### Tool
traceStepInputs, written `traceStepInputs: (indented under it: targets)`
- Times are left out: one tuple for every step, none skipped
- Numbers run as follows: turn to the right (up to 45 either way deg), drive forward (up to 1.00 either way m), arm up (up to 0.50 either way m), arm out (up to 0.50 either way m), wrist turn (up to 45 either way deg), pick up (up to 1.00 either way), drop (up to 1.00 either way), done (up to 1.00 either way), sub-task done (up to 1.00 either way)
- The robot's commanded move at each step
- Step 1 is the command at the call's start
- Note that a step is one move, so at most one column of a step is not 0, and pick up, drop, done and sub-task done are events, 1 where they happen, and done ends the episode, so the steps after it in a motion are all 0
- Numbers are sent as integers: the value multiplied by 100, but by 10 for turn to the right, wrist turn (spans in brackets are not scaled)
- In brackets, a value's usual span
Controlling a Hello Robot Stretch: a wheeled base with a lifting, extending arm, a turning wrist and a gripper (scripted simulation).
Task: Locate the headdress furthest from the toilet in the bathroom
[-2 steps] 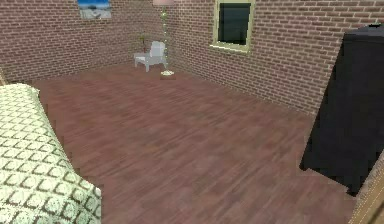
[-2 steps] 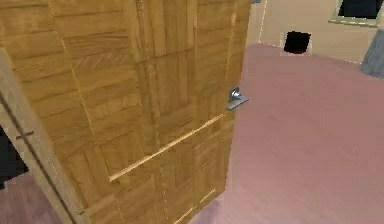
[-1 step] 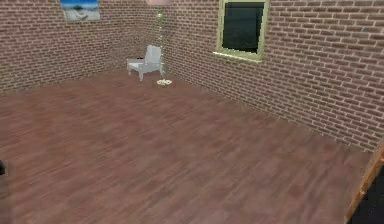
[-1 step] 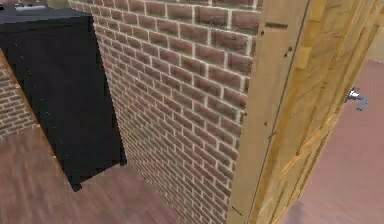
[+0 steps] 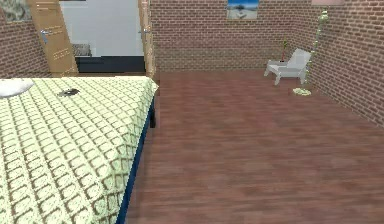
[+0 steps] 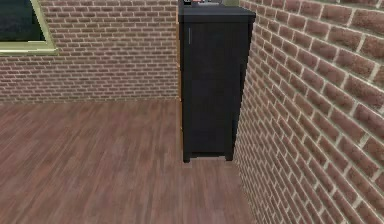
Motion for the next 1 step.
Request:
traceStepInputs:
  targets:
    - [0, 100, 0, 0, 0, 0, 0, 0, 0]
